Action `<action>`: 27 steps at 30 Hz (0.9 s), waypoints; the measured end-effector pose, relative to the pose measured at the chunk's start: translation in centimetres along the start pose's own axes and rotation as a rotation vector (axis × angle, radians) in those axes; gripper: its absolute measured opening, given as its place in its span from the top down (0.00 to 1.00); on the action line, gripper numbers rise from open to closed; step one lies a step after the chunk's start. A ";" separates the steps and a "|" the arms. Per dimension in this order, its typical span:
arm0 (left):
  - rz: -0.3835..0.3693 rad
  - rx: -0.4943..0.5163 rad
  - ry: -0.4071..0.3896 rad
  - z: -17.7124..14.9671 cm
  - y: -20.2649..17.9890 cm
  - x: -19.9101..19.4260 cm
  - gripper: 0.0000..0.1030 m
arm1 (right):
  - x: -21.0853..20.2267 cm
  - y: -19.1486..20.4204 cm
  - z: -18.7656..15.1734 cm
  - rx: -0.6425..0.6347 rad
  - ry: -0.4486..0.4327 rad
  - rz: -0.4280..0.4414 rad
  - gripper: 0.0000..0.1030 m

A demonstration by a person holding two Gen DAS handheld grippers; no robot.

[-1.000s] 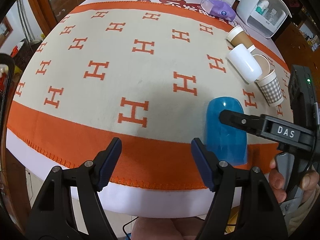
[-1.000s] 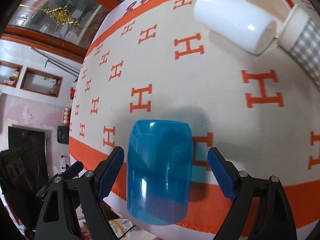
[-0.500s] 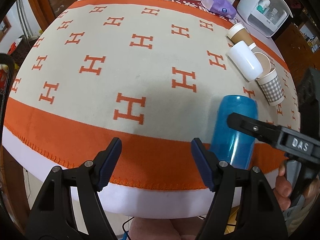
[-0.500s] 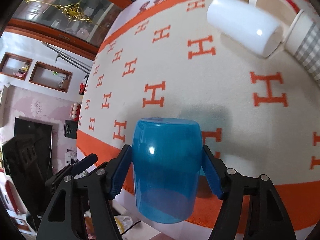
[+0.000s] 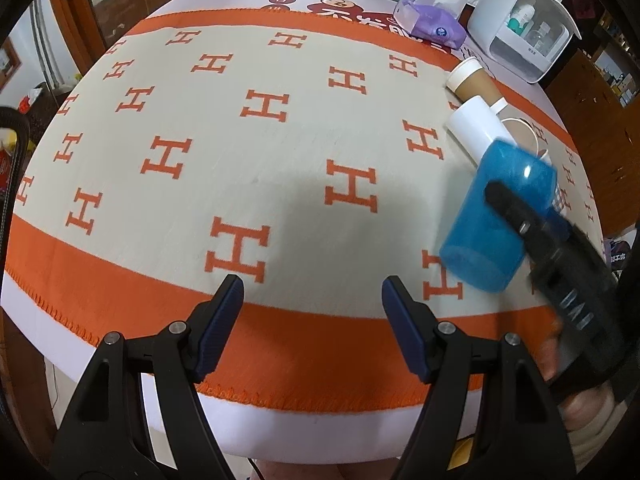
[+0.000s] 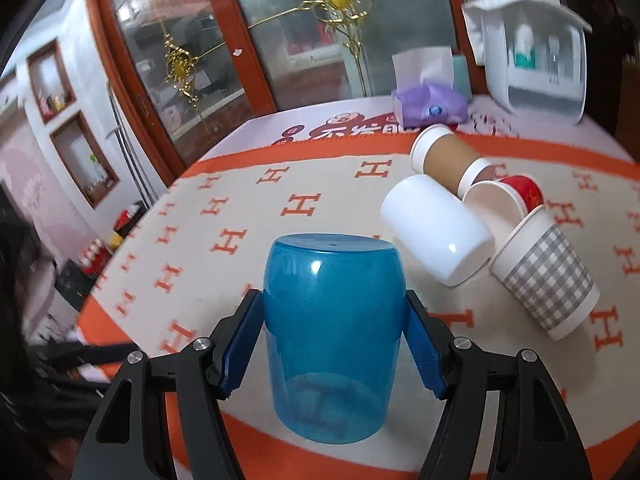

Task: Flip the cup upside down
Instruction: 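Lower the blue cup closed end up onto the cloth with the right gripper and open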

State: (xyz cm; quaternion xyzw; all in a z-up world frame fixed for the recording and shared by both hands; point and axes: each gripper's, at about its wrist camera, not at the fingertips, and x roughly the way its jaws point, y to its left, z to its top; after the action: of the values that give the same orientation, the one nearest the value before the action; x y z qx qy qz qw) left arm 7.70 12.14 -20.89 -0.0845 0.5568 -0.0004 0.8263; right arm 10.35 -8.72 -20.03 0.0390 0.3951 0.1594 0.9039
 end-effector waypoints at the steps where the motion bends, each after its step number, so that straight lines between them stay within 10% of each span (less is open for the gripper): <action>1: 0.001 0.003 -0.003 0.1 -0.1 0.0 0.33 | 0.1 0.0 -0.4 -0.011 0.005 -0.002 0.33; 27: -0.005 0.057 0.002 -0.3 -2.3 0.6 0.32 | -2.4 1.0 -6.3 -0.128 0.025 -0.027 0.20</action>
State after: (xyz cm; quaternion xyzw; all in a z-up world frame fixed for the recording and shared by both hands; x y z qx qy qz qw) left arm 7.89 9.76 -21.22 -0.0624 0.5571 -0.0185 0.8279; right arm 4.00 -8.84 -22.42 -0.0265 0.3958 0.1725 0.9016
